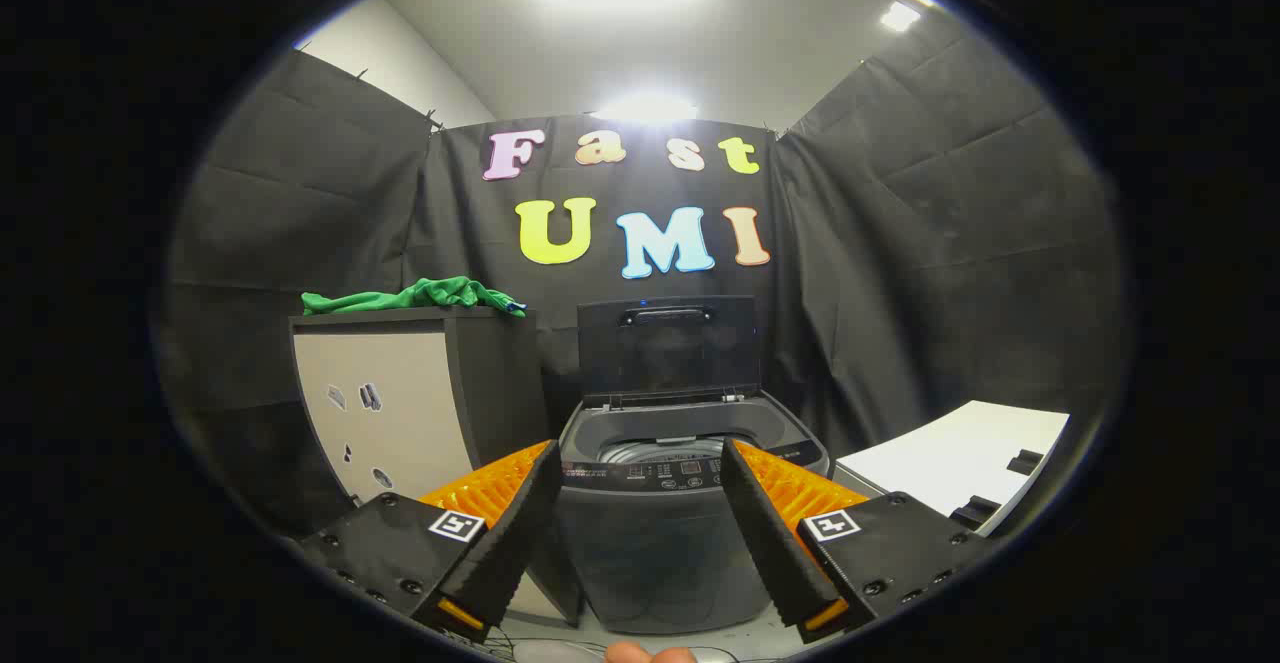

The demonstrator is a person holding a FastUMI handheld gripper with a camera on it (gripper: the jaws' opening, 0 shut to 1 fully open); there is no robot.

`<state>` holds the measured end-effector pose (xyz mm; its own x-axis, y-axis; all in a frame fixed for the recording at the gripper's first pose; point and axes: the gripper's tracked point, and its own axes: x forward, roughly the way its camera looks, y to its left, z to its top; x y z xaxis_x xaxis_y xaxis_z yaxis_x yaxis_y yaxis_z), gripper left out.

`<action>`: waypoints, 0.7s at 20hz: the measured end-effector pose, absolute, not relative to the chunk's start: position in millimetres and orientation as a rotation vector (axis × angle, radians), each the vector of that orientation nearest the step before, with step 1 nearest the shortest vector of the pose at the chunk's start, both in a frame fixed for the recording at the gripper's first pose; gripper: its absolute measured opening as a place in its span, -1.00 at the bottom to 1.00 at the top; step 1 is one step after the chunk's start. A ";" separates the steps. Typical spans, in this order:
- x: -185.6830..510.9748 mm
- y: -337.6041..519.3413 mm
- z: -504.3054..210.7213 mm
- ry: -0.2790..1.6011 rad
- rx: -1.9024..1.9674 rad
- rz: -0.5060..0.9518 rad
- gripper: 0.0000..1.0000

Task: Put the clothes into the washing machine and then close the washing machine lid.

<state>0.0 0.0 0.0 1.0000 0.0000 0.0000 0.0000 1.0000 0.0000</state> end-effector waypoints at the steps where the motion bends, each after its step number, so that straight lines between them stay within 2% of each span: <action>1: 1.3 -2.3 0.6 0.000 0.003 0.001 0.99; 14: 4.0 -1.0 -1.9 0.007 -0.005 -0.009 0.99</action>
<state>4.0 -1.0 -1.9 0.9999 -0.0095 -0.0069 0.0094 0.9999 -0.0049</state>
